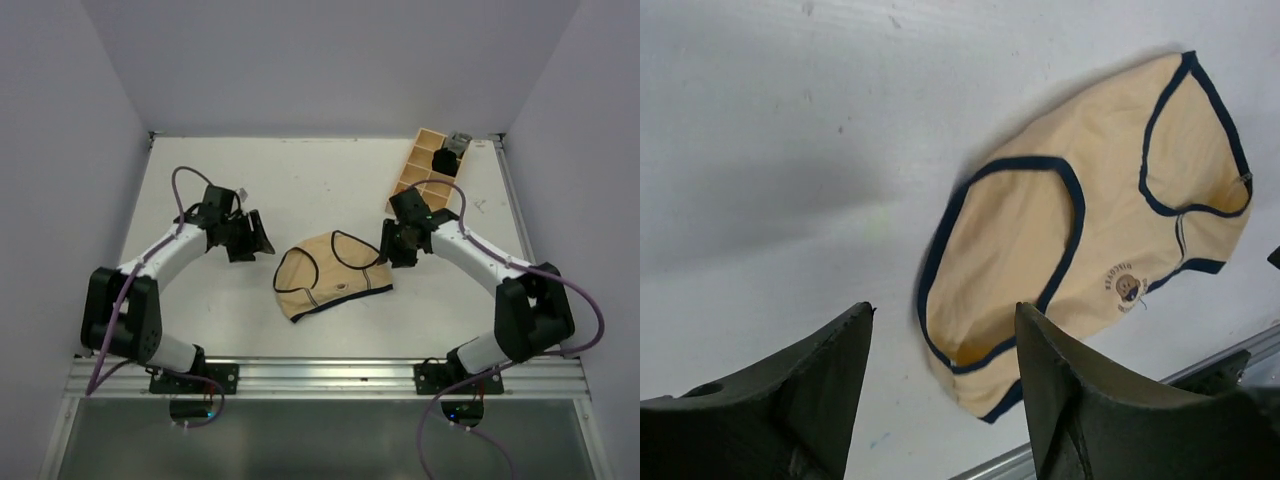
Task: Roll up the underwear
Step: Flatten the underwear
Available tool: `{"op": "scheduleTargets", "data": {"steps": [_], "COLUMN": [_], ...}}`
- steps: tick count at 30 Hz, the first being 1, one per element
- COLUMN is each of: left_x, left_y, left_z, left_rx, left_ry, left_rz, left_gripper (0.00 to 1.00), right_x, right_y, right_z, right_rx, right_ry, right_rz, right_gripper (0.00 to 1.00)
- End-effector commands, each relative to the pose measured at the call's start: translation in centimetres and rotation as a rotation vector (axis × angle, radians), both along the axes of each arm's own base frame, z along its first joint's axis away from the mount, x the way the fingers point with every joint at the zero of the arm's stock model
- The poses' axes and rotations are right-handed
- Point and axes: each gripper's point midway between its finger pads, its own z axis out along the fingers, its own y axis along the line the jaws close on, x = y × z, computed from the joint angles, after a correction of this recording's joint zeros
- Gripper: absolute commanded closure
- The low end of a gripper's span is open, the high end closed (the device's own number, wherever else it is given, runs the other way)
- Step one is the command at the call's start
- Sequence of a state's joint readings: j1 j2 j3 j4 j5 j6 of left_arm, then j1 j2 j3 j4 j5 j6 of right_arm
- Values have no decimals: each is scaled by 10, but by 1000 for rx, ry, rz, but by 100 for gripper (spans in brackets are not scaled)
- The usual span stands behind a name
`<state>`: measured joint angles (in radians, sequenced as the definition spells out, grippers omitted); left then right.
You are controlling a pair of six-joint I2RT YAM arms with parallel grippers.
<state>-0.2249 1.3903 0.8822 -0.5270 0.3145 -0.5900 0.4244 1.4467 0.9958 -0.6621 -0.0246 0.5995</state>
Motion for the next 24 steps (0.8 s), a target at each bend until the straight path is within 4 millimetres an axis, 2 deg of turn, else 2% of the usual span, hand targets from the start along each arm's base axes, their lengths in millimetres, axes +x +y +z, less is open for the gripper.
{"op": "scheduleTargets", "data": {"steps": [1, 3, 6, 7, 8, 9, 14, 17, 21, 24], "left_x": [47, 60, 79, 81, 85, 89, 94, 97, 101, 101], "left_y": [-16, -20, -27, -30, -33, -36, -44, -48, -51, -54], "left_z": [-13, -24, -23, -30, -29, -29, -38, -43, -52, -55], "left_rx": [-1, -4, -19, -29, -43, -54, -67, -73, -76, -81], "left_ry": [-71, -68, -109, -93, -100, -112, -109, -109, -92, -82], "left_rz": [-112, -136, -159, -171, -179, -185, -213, -224, -230, -238], "left_gripper": [38, 39, 39, 39, 39, 39, 41, 42, 44, 45], "right_x": [20, 23, 27, 28, 29, 32, 45, 46, 46, 51], "right_y": [0, 5, 2, 0, 0, -6, -12, -16, -25, -18], "right_z": [-14, -23, -33, -37, -40, -48, -49, -50, -60, -57], "right_rx": [-53, -41, -64, -69, -71, -107, -133, -146, -180, -156], "right_ry": [0, 11, 20, 28, 30, 39, 27, 22, 41, 8], "right_rz": [36, 53, 53, 51, 52, 45, 50, 53, 58, 120], "right_gripper": [56, 58, 59, 60, 61, 62, 60, 55, 54, 53]}}
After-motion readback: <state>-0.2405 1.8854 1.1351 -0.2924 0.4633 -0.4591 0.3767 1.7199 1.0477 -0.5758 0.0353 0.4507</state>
